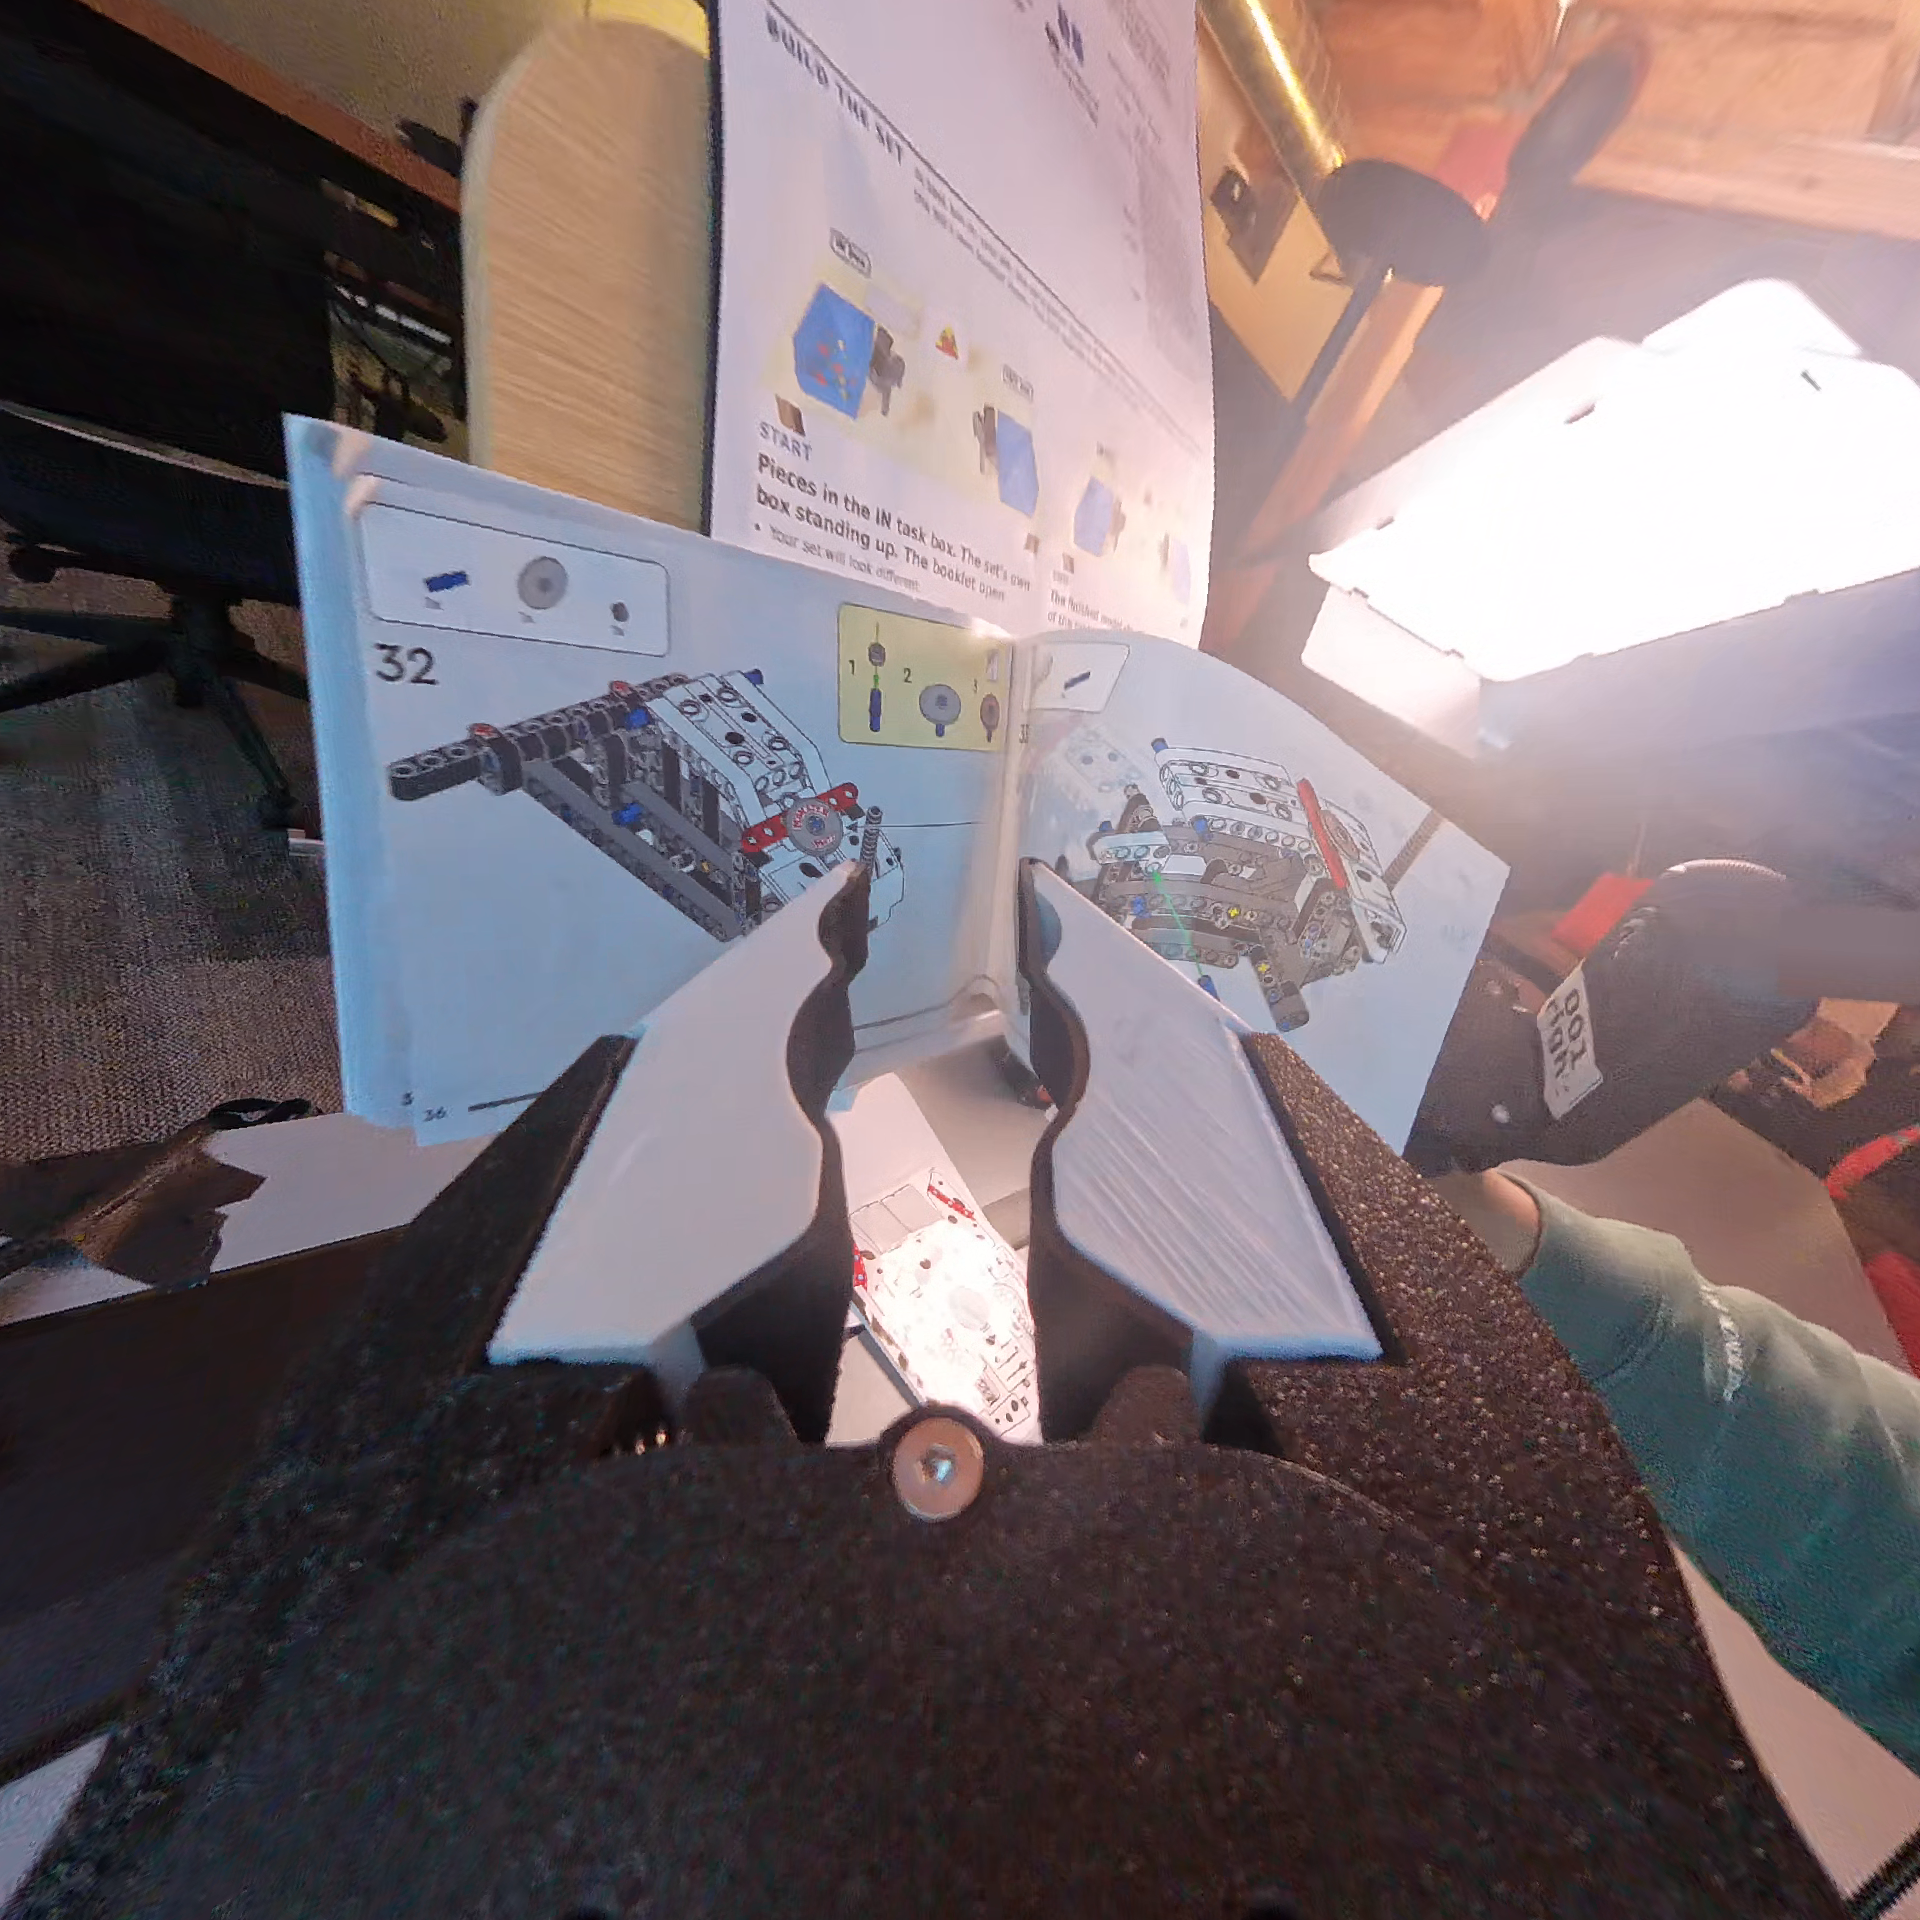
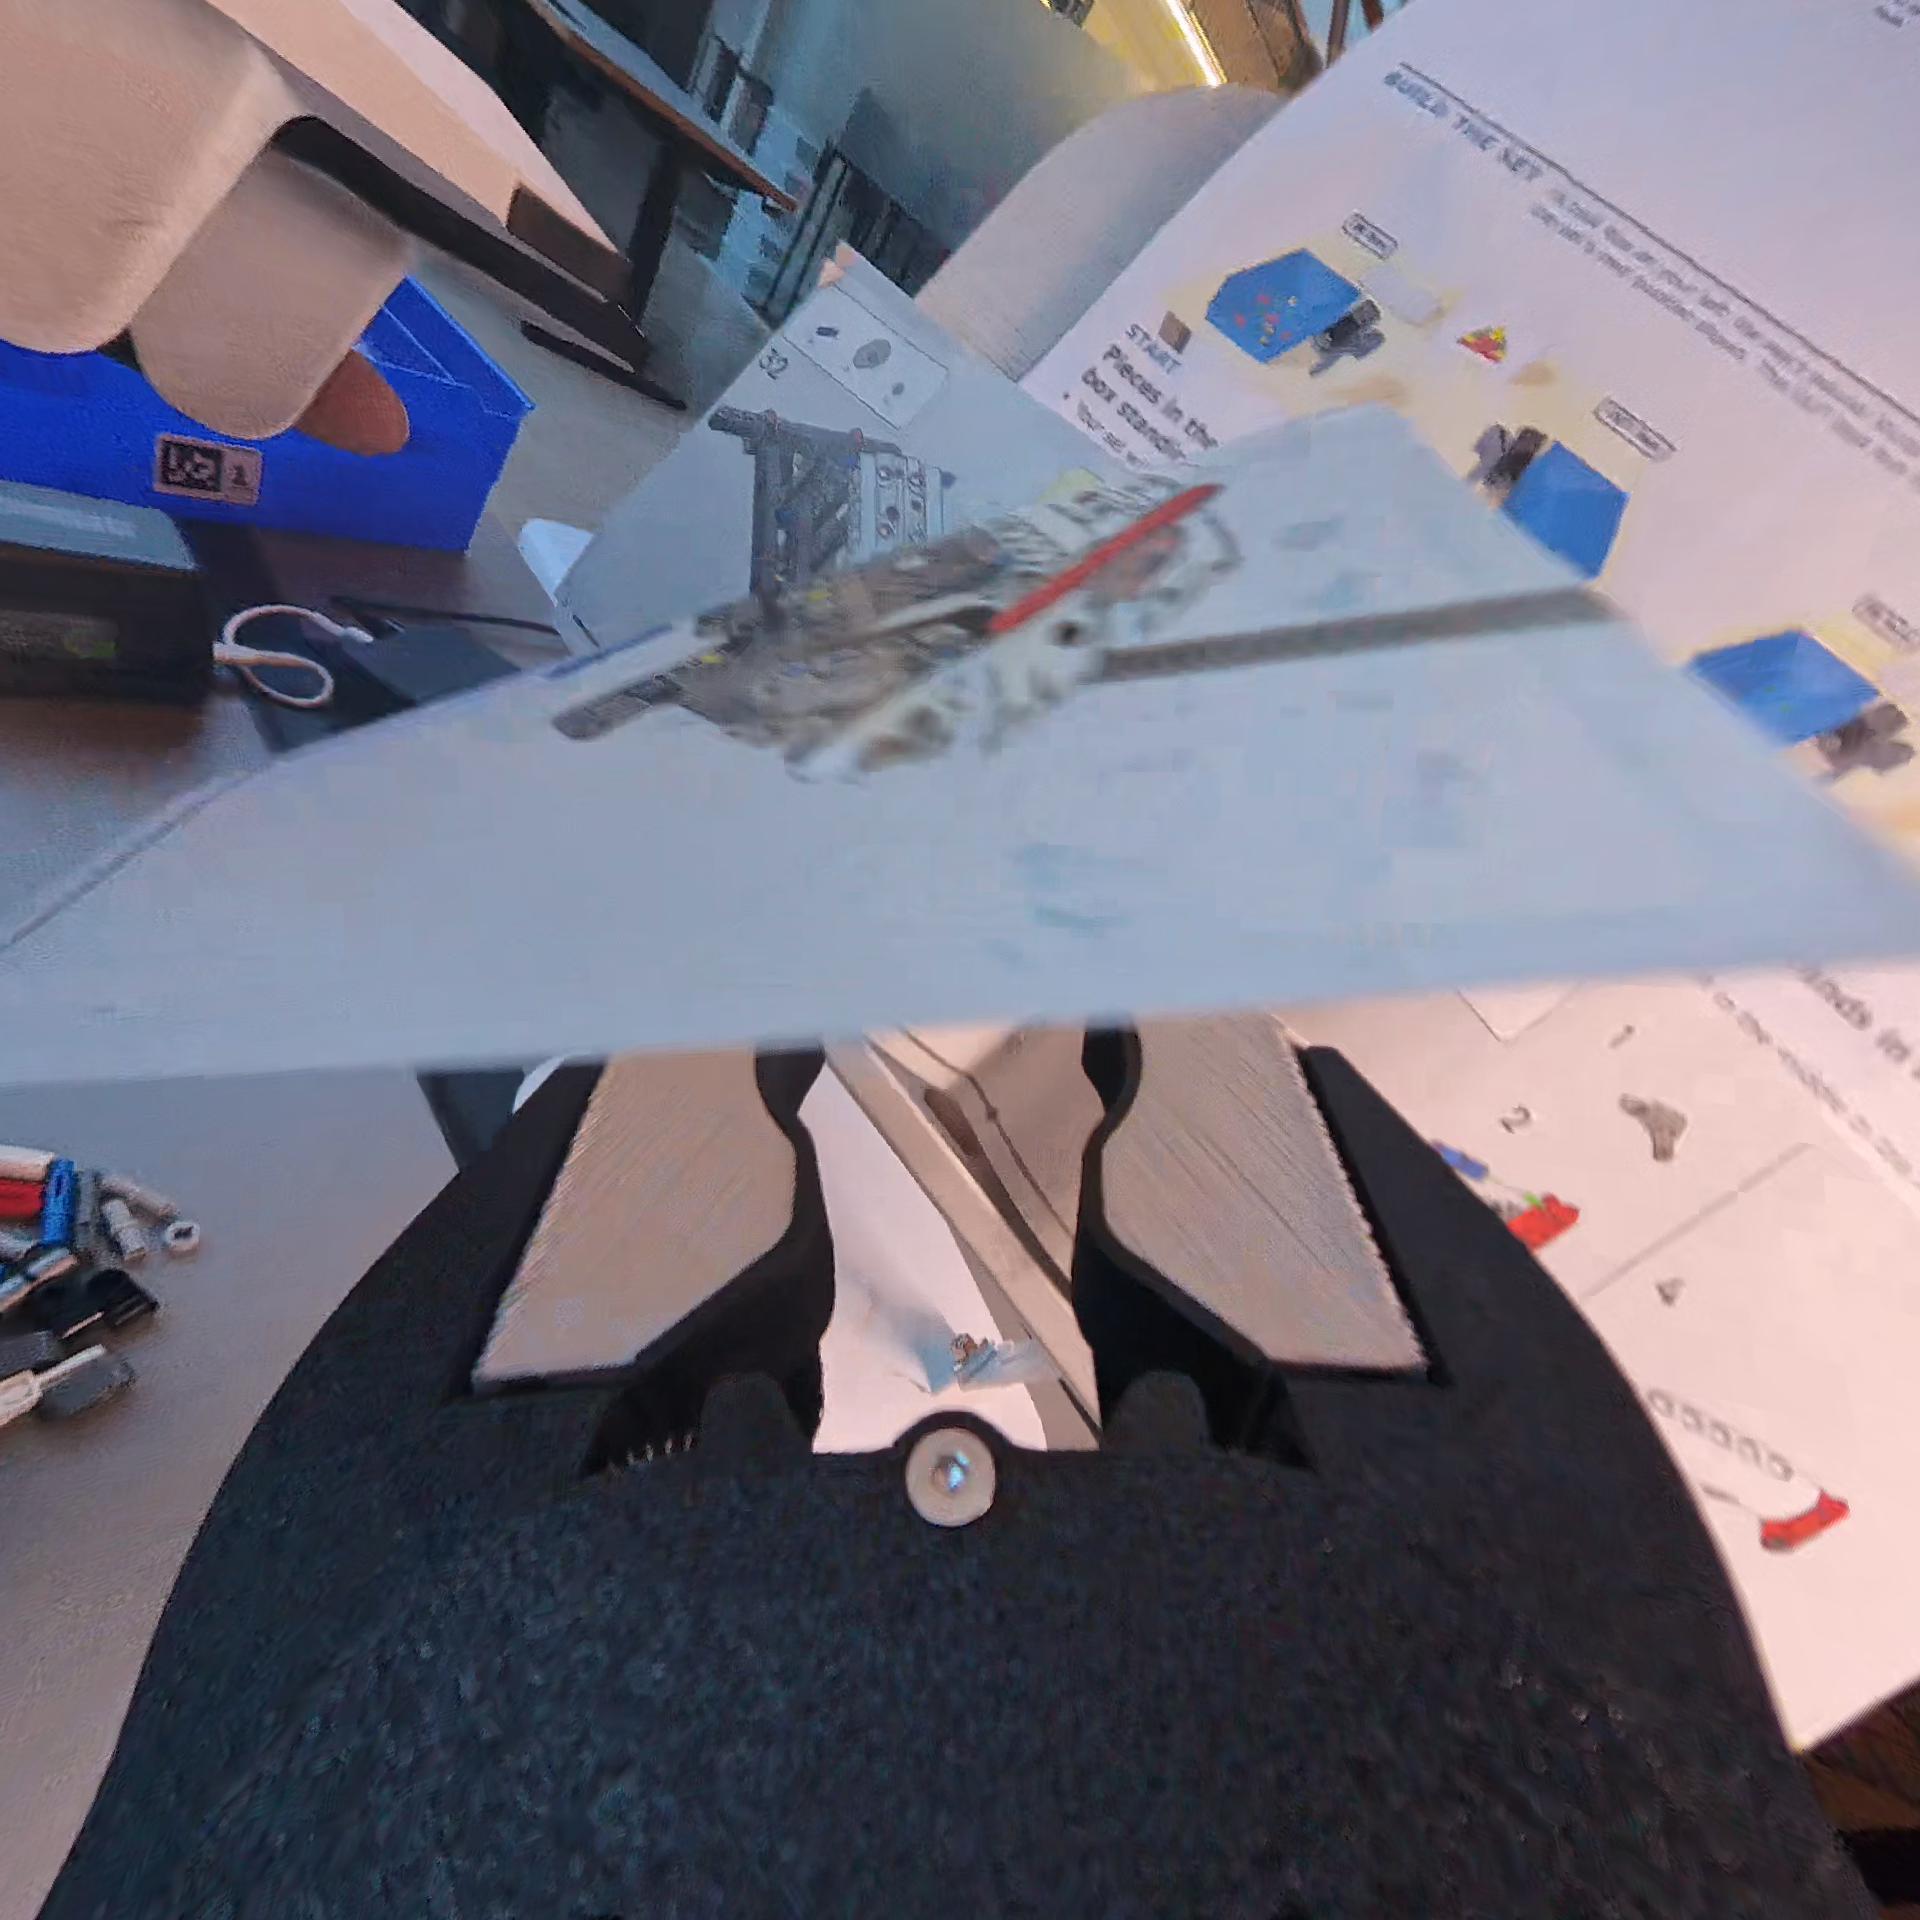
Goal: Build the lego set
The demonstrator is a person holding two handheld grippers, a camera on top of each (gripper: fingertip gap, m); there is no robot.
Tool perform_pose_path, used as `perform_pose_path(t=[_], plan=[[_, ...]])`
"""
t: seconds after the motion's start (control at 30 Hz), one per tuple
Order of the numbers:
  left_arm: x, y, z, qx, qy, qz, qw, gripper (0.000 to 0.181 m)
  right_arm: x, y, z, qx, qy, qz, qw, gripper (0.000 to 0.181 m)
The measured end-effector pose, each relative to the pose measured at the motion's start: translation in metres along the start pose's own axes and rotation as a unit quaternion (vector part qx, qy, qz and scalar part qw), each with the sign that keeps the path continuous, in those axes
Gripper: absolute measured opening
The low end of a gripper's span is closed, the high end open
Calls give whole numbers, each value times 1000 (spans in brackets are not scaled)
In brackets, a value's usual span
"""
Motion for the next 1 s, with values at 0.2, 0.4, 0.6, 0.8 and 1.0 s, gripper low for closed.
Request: perform_pose_path(t=[0.2,0.4,0.6,0.8,1.0], plan=[[-22,-47,29,-22,49,113,992,31,-21,44,-26,-13,-116,-22,993,54],[14,-46,33,-31,60,65,996,26,2,66,-59,-116,-283,-78,949,74],[40,-20,2,-71,76,31,994,21,-5,49,-65,-130,-267,-36,954,73],[43,8,-42,-147,166,-10,975,19,-13,23,-9,20,-49,-33,998,64],[37,19,-56,-180,248,-17,952,8,10,16,23,86,22,-52,995,67]])
Point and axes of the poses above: each gripper's, where its closed fingertips meet, y out along the fingers, x out of its underside, z = x × y across the jaws, the point moved 6 cm from there along -y, back along the fingers, and after that the axes turned 11 degrees about z, right-handed, at the moved point
